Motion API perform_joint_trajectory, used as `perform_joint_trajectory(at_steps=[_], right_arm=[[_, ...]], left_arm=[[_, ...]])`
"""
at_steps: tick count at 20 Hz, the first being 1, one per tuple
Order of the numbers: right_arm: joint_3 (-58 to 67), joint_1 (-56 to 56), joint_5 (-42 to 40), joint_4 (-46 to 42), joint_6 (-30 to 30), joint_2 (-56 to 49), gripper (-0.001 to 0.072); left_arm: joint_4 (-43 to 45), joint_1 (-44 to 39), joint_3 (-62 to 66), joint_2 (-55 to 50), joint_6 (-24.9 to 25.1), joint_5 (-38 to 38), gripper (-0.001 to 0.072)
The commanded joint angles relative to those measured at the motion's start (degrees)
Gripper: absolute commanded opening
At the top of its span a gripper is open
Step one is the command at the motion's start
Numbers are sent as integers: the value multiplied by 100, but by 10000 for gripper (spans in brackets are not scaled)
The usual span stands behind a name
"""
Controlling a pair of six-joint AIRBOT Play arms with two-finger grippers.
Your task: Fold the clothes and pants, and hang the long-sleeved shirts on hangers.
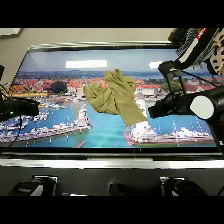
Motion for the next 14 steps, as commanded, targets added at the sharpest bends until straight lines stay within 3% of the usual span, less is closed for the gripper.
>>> perform_joint_trajectory(at_steps=[1,9,10,11,12,13,14], right_arm=[[2,7,0,0,0,4,27],[2,7,0,2,0,4,27],[2,7,0,0,0,4,27],[2,7,2,0,0,4,27],[2,7,0,0,0,4,27],[2,7,-2,0,0,4,27],[2,7,0,0,0,4,27]], left_arm=[[2,4,-2,-4,0,13,21],[2,4,-2,-9,0,190,36],[2,4,-4,-13,2,192,121],[2,4,-4,-31,-4,216,336],[-4,4,-4,-52,-39,199,644],[0,7,-28,-85,-332,214,692],[4,26,-68,-136,-588,205,691]])
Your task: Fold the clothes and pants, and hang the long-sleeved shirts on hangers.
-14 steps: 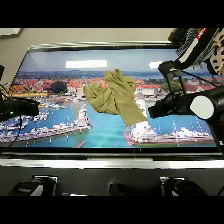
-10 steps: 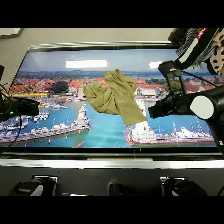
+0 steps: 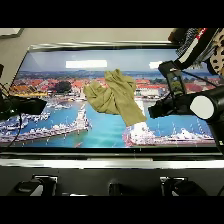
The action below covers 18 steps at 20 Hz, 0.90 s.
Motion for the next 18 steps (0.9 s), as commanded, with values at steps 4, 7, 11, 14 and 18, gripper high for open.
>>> perform_joint_trajectory(at_steps=[4,7,11,14,18], right_arm=[[2,7,-173,17,17,4,26],[2,7,-337,66,17,4,26],[2,7,-546,203,138,-4,163],[-304,-319,-273,-518,1502,-116,415],[-1799,-2422,-442,437,2632,-267,661]], left_arm=[[-236,199,-258,-413,-1379,31,691],[-1003,286,-284,-807,-1368,214,691],[-1279,286,-284,-1287,-1331,833,680],[-1268,282,-284,-1547,-1340,1137,678],[-1318,286,-282,-2017,-1843,1204,680]])
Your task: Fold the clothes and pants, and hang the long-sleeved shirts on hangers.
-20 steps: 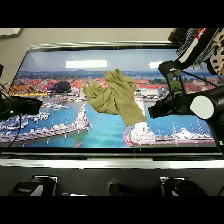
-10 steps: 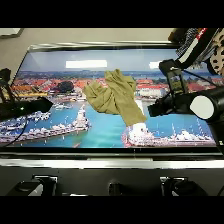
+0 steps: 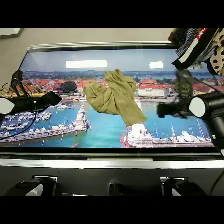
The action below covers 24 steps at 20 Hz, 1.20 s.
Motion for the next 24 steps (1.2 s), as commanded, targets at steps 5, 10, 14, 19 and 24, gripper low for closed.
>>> perform_joint_trajectory(at_steps=[5,10,14,19,24], right_arm=[[-1250,-3200,-680,5261,-2994,-1233,657],[-1250,-2496,-1174,5770,-4107,-2542,657],[-1220,-1773,-1897,6234,-4448,-3110,659],[-1222,-1268,-2275,6802,-4701,-3292,624],[-1222,-1414,-1711,6605,-4509,-2981,27]], left_arm=[[-1440,4,0,-1169,391,376,680],[-2441,4,2,-1641,1064,748,680],[-2522,11,4,-1668,1180,898,680],[-2522,46,4,-1690,1285,907,680],[-2876,160,197,-2120,1718,1290,680]])
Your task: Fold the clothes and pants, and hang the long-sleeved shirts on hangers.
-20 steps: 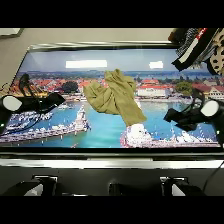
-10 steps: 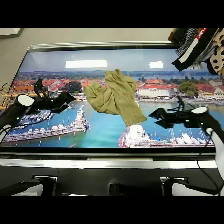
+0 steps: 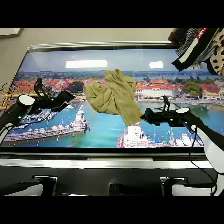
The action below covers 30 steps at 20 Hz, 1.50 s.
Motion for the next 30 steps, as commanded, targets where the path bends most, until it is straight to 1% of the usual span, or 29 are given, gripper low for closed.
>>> perform_joint_trajectory(at_steps=[1,3,5,9,11,15,20,21,22,23,24,25,28,30], right_arm=[[4,-13,280,-177,256,317,27],[4,-11,431,-400,474,555,27],[4,-11,520,-520,553,708,27],[4,-11,522,-551,592,758,27],[4,-11,507,-551,592,758,27],[4,-11,529,-551,597,758,28],[4,-11,527,-549,595,758,32],[4,-11,529,-549,595,758,32],[4,-11,529,-549,597,758,31],[4,-11,533,-546,597,758,30],[4,-11,553,-540,616,761,29],[4,-11,557,-542,640,785,28],[149,-17,420,-619,669,1091,27],[846,-15,476,-1014,1113,1287,27]], left_arm=[[-520,68,313,-503,586,254,680],[-1025,61,835,-1132,1043,249,680],[-1464,39,1473,-1836,1261,245,680],[-1698,-44,2782,-3047,1233,46,680],[-1738,-116,3287,-3456,1207,-31,680],[-1735,-247,3709,-3862,857,-74,680],[-1735,-396,3709,-3950,820,-114,670],[-1738,-420,3709,-3960,811,-116,625],[-1735,-433,3709,-3960,780,-116,454],[-1735,-439,3711,-3956,780,-120,201],[-1738,-435,3711,-3952,750,-162,18],[-1738,-409,3718,-3941,605,-184,18],[-1731,-188,3740,-3654,566,-330,15],[-1729,59,3740,-3143,566,-337,13]])
